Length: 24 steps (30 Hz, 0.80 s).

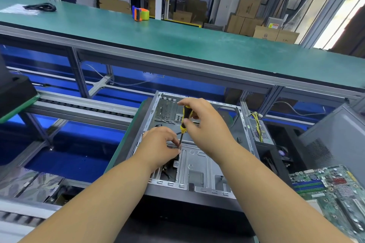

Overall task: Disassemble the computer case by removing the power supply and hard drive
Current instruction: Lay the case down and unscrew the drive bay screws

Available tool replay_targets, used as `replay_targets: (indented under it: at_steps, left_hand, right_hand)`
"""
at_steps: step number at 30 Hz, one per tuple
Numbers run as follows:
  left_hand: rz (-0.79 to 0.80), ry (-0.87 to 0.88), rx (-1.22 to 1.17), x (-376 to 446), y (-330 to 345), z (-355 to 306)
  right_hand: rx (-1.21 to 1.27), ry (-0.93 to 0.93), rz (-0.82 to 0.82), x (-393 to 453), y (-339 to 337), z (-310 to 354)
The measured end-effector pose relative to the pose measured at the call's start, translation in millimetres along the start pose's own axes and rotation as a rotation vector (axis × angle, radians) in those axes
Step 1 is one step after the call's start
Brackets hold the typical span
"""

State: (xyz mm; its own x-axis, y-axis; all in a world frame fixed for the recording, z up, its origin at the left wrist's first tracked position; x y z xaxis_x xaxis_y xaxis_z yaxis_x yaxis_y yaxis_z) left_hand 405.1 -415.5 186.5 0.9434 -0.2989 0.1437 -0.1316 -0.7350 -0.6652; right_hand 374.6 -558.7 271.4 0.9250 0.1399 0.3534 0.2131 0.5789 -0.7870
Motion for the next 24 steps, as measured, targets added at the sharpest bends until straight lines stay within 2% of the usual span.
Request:
replay_targets:
  at_steps: [7, 13, 16, 21, 24]
  left_hand:
    - [-0.017, -0.006, 0.090, 0, 4, 0]
    - [-0.008, 0.036, 0.118, 1, 6, 1]
    - [-0.011, 0.048, 0.048, 0, 5, -1]
    - [-0.006, -0.014, -0.160, -3, 6, -8]
    - [-0.023, -0.007, -0.227, -3, 10, -24]
  right_hand:
    - [-0.026, -0.040, -0.040, 2, -2, 2]
    - [0.037, 0.022, -0.078, 5, -7, -4]
    - [0.132, 0.092, -0.144, 7, -14, -12]
    - [0.501, 0.268, -0.195, 3, -31, -33]
    - [0.554, 0.295, -0.234, -4, -46, -53]
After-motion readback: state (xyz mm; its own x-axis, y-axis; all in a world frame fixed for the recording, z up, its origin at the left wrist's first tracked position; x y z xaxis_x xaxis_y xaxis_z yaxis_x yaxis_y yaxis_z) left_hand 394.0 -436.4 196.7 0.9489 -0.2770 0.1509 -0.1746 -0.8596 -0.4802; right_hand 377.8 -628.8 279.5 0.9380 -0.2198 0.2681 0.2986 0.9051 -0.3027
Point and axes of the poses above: each hand's wrist, its own x-axis towards the middle knuckle, its own y-axis out of the palm, z = x × y, the point moved 2 cm from there along x, towards the middle knuckle, and after that the axes turned 5 degrees about -x, right-handed, at the moved point
